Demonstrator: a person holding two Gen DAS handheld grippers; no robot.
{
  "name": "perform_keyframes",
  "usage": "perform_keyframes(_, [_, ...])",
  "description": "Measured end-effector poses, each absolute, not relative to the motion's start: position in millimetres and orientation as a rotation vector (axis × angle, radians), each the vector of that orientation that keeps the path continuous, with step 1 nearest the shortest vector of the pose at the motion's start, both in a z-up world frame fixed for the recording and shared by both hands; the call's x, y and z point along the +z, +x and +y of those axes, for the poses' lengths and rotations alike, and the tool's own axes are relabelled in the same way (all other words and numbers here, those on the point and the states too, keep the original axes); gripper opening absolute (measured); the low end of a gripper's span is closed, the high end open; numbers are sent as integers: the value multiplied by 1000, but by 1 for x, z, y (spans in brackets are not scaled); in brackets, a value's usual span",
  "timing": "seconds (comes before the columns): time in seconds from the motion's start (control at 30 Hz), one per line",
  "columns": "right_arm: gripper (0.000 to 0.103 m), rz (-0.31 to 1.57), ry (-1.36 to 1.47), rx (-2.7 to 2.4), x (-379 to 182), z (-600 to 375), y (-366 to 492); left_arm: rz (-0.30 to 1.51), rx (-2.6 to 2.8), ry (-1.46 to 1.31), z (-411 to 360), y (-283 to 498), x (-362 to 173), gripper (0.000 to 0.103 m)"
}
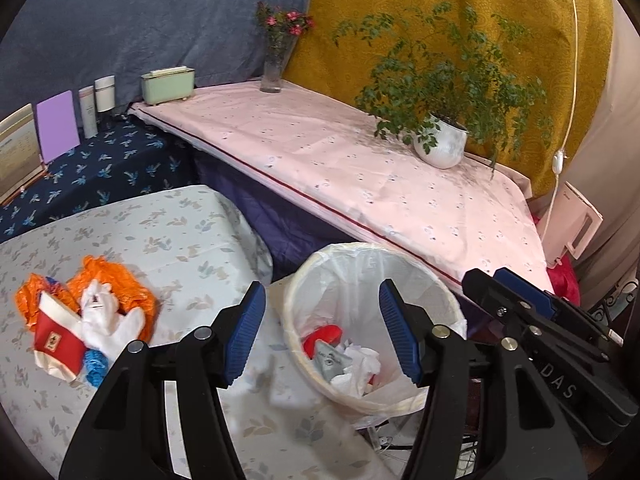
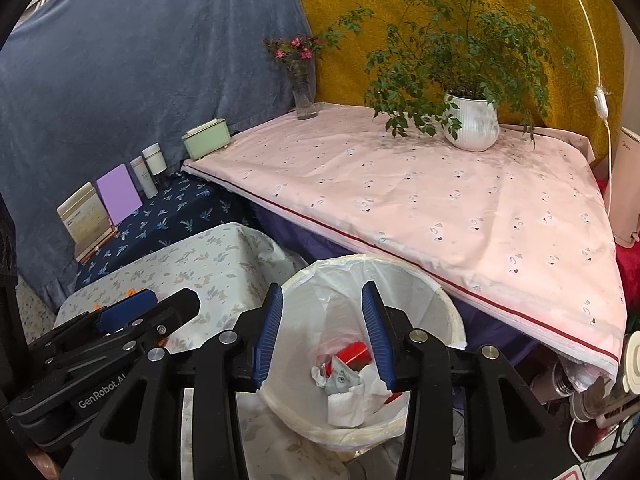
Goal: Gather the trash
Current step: 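Move both tools back toward the remaining trash on the table, then grasp the red paper cup with the left tool while the right tool grasps the white glove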
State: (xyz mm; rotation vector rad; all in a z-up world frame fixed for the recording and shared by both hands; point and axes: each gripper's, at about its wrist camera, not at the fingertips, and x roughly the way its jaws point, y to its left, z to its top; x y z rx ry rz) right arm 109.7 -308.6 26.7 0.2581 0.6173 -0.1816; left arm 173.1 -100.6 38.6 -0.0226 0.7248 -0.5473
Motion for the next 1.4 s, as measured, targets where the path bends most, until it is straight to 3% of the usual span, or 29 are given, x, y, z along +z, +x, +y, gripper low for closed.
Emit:
perform_keyframes(0.63, [41, 692, 170, -4, 8, -200, 136, 763, -278, -49, 31, 185, 10, 56])
perform_keyframes(0.9, [41, 738, 127, 77, -8, -146, 151, 798, -176, -57, 83, 191, -10, 62])
perform_keyframes(1.4, [41, 827, 61, 170, -47, -73, 190, 878, -147, -53, 125, 213, -47, 62])
